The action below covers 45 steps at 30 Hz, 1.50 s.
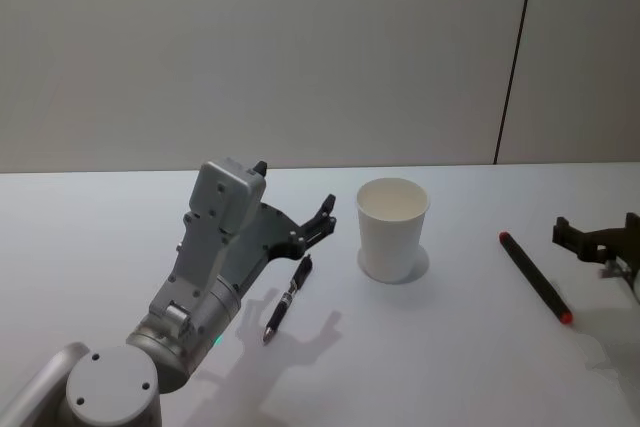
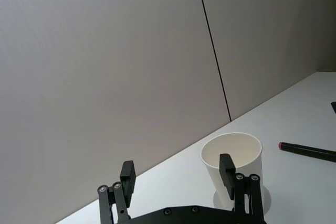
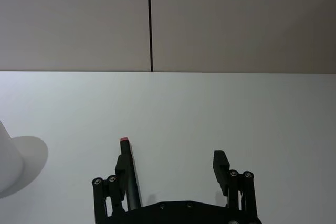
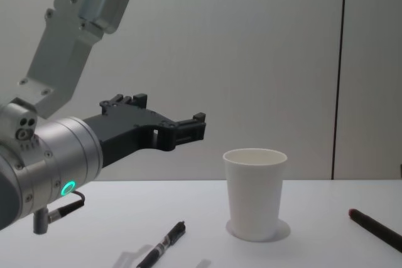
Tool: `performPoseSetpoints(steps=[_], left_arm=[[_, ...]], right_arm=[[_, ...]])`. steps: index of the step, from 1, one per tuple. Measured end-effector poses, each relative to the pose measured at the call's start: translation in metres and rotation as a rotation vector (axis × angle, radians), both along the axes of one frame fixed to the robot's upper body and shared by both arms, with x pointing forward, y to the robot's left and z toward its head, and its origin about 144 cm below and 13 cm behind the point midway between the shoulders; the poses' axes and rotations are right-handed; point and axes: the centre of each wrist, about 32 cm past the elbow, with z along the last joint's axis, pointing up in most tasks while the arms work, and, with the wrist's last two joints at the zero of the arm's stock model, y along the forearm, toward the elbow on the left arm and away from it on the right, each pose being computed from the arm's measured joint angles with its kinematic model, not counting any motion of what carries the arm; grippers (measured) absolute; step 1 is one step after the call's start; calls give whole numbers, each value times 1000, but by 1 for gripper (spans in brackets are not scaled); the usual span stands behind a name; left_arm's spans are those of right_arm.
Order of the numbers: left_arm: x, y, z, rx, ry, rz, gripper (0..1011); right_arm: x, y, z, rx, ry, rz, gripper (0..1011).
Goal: Place the pen into the pen holder.
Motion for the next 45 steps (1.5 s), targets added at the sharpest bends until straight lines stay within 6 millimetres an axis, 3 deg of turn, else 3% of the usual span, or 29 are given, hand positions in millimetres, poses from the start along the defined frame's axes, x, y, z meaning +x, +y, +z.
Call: performPoseSetpoints(steps=[17,45], left_arm=[[0,0,0,0,0,0,1001],[0,0,0,0,0,0,1001]], right_arm=[[28,23,-5,-50,140,37,1001],[42,39,-27,-100,235,55,1002]])
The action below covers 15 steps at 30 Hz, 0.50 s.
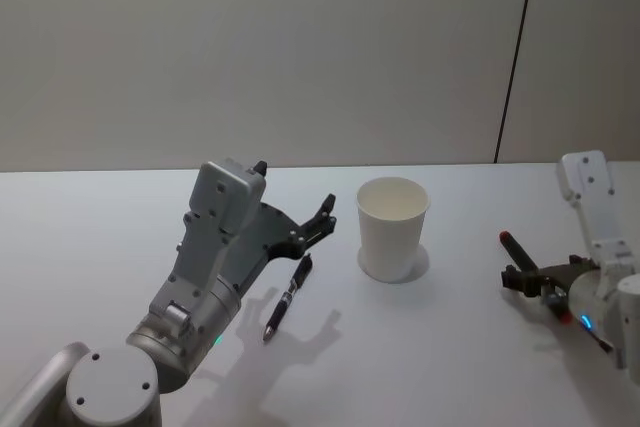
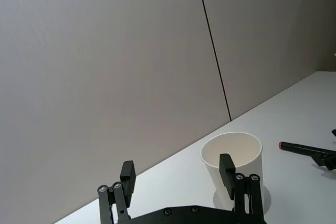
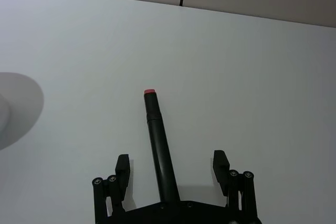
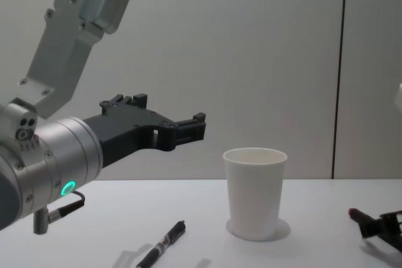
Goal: Place the pen into the pen holder.
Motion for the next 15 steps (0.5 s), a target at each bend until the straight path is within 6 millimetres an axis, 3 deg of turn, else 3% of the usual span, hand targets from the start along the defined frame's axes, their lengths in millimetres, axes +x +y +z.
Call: performPoseSetpoints(steps=[15], left_arm=[[0,0,0,0,0,0,1001]], right_arm=[[3,6,-7,-2,11,3,1002]])
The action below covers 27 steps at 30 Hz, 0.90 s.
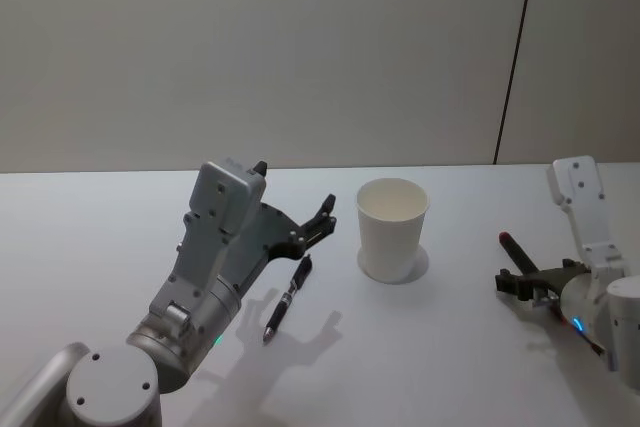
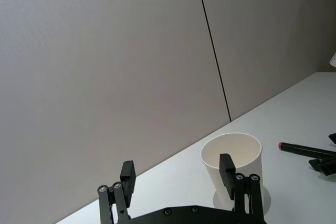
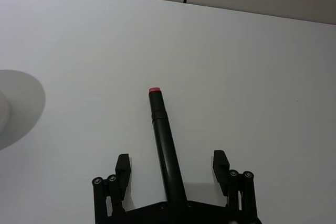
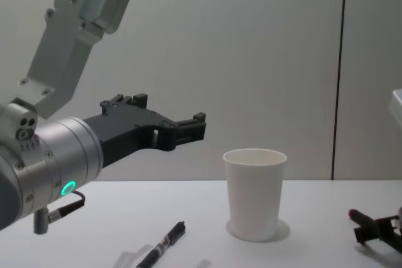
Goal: Place the pen into the pen holder.
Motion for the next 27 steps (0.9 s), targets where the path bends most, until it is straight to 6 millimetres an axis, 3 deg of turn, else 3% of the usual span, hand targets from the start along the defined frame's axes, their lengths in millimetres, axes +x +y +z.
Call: performPoseSetpoints(steps=[3,13,27], left_arm=[[0,0,0,0,0,0,1001],[0,0,0,0,0,0,1001],[0,0,0,0,0,0,1001]], right_arm=[[0,1,-1,0,0,0,1002],[1,2,-2,3,4,3,791],[1,2,-4,2,7,2,321]])
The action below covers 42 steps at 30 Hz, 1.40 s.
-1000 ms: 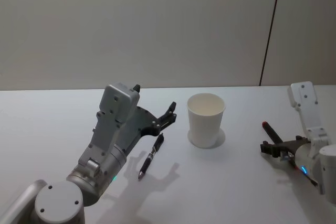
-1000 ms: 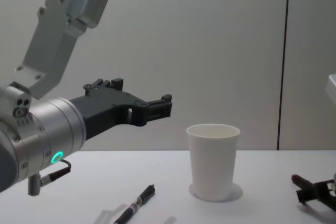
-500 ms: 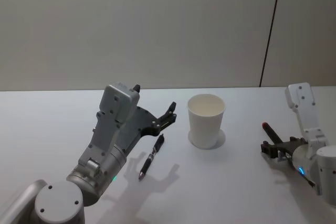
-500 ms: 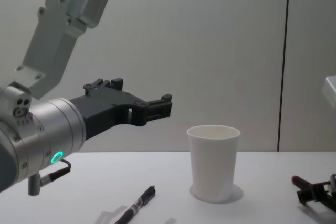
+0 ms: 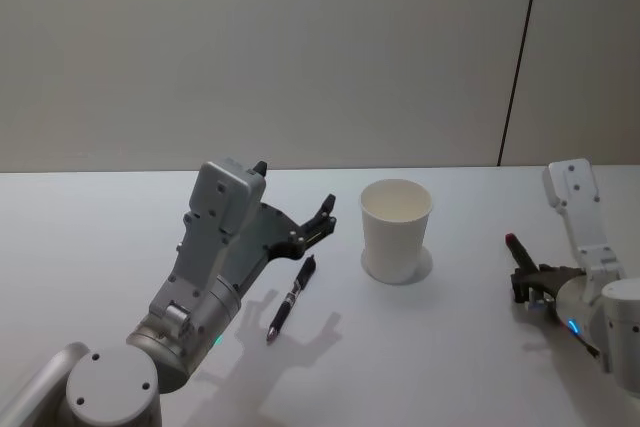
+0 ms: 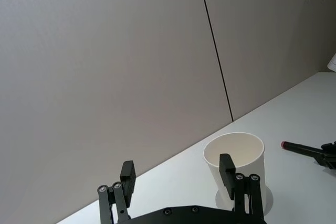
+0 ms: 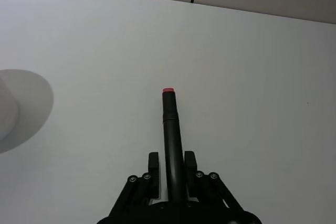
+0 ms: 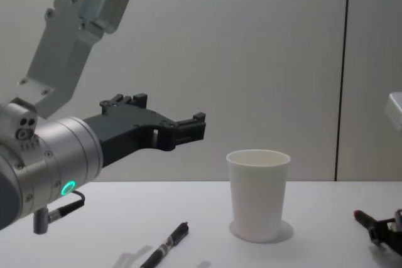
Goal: Place the pen into the pen holder.
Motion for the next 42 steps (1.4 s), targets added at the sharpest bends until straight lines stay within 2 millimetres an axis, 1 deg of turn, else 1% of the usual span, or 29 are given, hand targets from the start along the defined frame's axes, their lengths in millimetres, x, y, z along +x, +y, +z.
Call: performPoseSetpoints(steps=[1,2,5,7,24,31,42], left_arm=[[0,0,0,0,0,0,1001],[0,0,0,0,0,0,1001],[0,0,0,0,0,0,1001],[0,0,0,0,0,0,1001],[0,0,0,0,0,0,1001],[0,0,0,0,0,0,1001],[0,0,0,0,0,0,1001]], right_arm=[[0,0,0,0,0,0,308],[0,0,0,0,0,0,254],[0,0,0,-1,0,-1,181],[0,0,0,-1,0,-2,170],[0,-2,-1,15,-24,8,170],[-1,-4,1,45,-89,30,170],[-1,-8,7,102,-240,92,170]])
